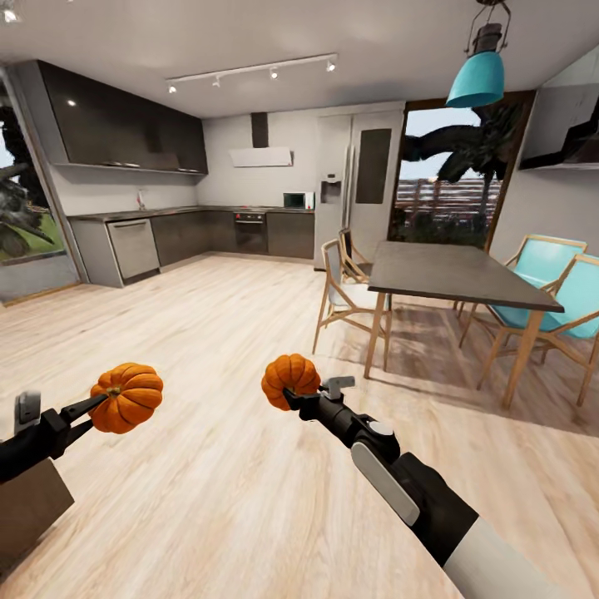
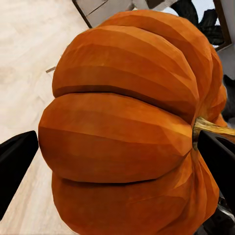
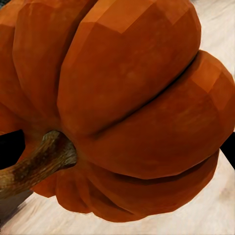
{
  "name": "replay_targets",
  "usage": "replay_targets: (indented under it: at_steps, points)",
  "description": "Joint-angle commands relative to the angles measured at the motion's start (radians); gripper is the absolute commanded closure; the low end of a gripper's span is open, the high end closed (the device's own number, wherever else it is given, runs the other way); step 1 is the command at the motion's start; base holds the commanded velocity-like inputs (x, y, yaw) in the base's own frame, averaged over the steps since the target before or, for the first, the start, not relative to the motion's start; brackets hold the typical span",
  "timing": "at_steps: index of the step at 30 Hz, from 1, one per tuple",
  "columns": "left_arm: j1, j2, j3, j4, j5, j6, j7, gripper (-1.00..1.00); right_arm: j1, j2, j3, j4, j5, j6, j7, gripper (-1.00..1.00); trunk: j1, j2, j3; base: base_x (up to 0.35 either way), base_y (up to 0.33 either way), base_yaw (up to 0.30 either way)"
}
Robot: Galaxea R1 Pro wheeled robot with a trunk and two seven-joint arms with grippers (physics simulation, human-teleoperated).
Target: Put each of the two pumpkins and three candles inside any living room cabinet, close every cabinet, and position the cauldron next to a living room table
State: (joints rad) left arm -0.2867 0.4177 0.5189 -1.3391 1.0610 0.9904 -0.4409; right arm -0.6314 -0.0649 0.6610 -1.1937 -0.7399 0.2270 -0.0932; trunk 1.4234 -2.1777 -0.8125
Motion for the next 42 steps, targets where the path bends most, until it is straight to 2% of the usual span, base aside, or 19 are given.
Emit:
replay_targets:
  at_steps: [1, 11, 19, 24, 29, 42]
  points:
    - [-0.002, -0.001, 0.001, 0.0, 0.01, 0.008, -0.005, 1.0, -0.001, -0.001, 0.003, -0.003, -0.01, 0.002, -0.009, 1.0, 0.0, -0.001, -0.001, 0.337, 0.0, 0.269]
    - [-0.002, -0.003, -0.002, 0.0, 0.01, 0.008, -0.005, 1.0, -0.002, 0.005, 0.003, 0.012, -0.01, 0.002, -0.008, 1.0, 0.0, -0.001, -0.001, 0.332, 0.0, 0.269]
    - [-0.002, -0.004, -0.003, -0.034, 0.014, 0.009, -0.005, 1.0, -0.001, 0.004, 0.003, 0.012, -0.009, 0.002, -0.008, 1.0, 0.0, -0.001, -0.001, 0.061, 0.0, 0.269]
    - [-0.002, 0.002, -0.001, -0.053, 0.1, 0.011, 0.0, 1.0, -0.001, 0.004, 0.003, 0.012, -0.009, 0.002, -0.007, 1.0, 0.0, -0.001, -0.001, 0.001, 0.0, 0.269]
    - [-0.002, 0.008, 0.003, -0.063, 0.12, 0.012, 0.004, 1.0, -0.001, 0.004, 0.003, 0.015, -0.01, 0.001, -0.007, 1.0, -0.019, 0.034, 0.015, 0.0, 0.0, 0.269]
    - [-0.002, 0.01, 0.001, -0.066, 0.121, 0.013, 0.005, 1.0, -0.001, 0.005, 0.003, 0.016, -0.01, 0.002, -0.007, 1.0, -0.069, 0.125, 0.055, 0.0, 0.0, 0.269]
